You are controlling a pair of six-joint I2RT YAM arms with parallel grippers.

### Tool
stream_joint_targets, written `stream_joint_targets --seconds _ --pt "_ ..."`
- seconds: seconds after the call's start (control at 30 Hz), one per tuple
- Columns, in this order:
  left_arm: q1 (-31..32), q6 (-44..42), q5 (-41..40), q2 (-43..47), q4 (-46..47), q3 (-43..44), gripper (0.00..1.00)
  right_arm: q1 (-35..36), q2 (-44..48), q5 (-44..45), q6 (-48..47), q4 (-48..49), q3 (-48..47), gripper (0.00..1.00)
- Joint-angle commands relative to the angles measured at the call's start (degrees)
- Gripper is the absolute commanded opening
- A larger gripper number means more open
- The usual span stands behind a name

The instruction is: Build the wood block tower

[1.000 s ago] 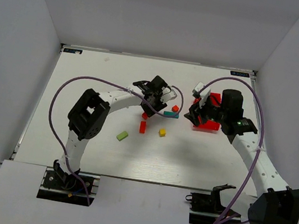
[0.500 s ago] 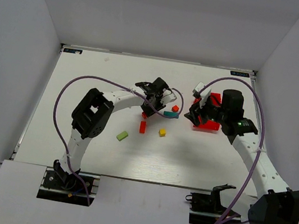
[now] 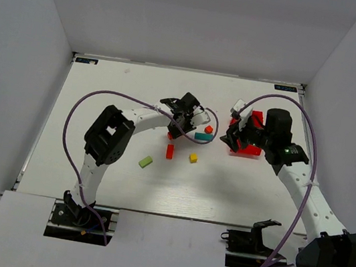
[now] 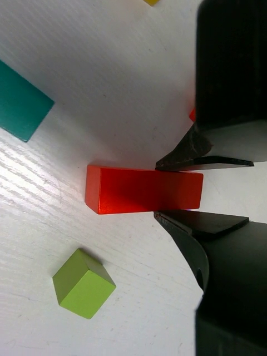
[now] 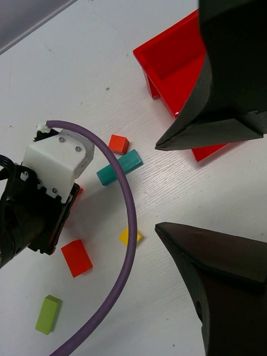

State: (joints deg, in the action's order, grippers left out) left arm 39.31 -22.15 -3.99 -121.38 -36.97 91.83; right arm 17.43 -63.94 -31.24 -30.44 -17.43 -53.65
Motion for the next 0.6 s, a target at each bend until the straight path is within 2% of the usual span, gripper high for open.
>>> stream_joint_targets --seconds 0.0,0.17,0.37,0.57 --pt "-0.64 -5.79 0.64 4.93 2.6 -2.18 0.0 0.32 1.89 -0.75 0.03 1.7 0.21 0.6" --pt "-0.64 -9.92 2.93 6.25 0.95 -0.61 0.0 0.15 2.59 -1.36 -0.15 1.44 0.3 0.6" --pt "-1.17 -16.68 11.26 6.25 -3.36 2.64 0.0 0.24 3.38 -1.98 -0.33 1.35 0.39 0.62" --pt "-2.22 -22.84 15.4 6.25 -6.62 5.99 0.0 0.24 3.83 -2.5 -0.59 1.0 0.74 0.62"
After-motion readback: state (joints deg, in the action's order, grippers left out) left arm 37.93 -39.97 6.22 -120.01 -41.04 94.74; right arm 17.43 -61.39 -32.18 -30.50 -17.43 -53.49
